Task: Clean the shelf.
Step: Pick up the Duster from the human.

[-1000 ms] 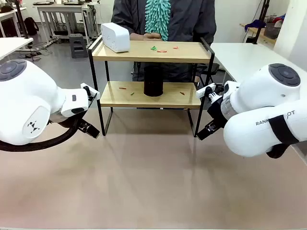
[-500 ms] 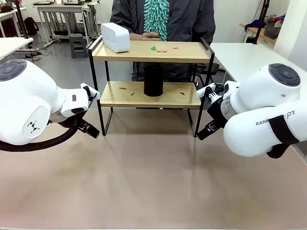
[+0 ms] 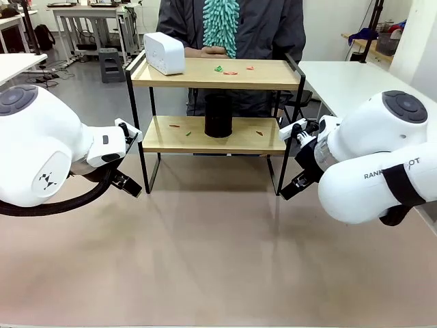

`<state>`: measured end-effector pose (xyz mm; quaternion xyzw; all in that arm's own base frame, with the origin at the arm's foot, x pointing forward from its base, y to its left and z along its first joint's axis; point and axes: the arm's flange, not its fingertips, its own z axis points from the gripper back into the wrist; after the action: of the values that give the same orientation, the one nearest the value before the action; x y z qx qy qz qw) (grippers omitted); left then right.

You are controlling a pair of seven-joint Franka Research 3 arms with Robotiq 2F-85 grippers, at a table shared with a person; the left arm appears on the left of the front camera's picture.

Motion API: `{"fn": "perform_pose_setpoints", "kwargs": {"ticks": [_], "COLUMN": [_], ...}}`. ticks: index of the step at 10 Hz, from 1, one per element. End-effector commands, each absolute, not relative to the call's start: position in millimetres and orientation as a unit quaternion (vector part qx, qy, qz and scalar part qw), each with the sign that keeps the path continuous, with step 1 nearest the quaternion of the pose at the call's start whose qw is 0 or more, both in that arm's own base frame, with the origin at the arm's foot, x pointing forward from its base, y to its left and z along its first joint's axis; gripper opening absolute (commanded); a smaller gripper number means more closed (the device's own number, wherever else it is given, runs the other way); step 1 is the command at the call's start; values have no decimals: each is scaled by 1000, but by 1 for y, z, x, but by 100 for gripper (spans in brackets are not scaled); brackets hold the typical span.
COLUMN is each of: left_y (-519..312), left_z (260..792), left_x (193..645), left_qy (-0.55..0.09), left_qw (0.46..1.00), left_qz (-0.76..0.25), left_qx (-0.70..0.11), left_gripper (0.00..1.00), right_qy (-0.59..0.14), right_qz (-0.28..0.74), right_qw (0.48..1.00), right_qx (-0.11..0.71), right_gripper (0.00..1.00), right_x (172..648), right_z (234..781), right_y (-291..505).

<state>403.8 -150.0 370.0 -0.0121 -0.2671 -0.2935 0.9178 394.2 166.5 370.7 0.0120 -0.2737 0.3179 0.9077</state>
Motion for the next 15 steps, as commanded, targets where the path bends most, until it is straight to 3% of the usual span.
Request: {"fn": "perform_pose_setpoints", "kwargs": {"ticks": [1,4,5,7,9,11,15], "left_y": [-150,-150,-142,-84,-16,59,151], "left_z": [370,370,396,454,484,469,376], "left_x": [404,404,390,345,310,301,284], "left_qy": [-267,-267,-224,-219,-284,-357,-446], "left_qw": [918,918,908,870,850,817,718], "left_qz": [-294,-294,-346,-400,-354,-249,3], "left_qx": [-12,-12,-69,-188,-266,-379,-534], "left_gripper": [100,100,100,100,100,100,100], "right_qy": [-274,-274,-231,-225,-253,-277,-236], "right_qz": [317,318,316,176,55,-63,-209], "right_qw": [908,908,919,941,900,827,748], "right_qx": [12,12,52,182,351,486,584], "right_gripper": [100,100,100,100,100,100,100], "right_x": [394,394,379,330,290,274,284], "right_z": [371,371,400,476,517,503,390], "right_y": [166,167,157,100,17,-74,-162]}}
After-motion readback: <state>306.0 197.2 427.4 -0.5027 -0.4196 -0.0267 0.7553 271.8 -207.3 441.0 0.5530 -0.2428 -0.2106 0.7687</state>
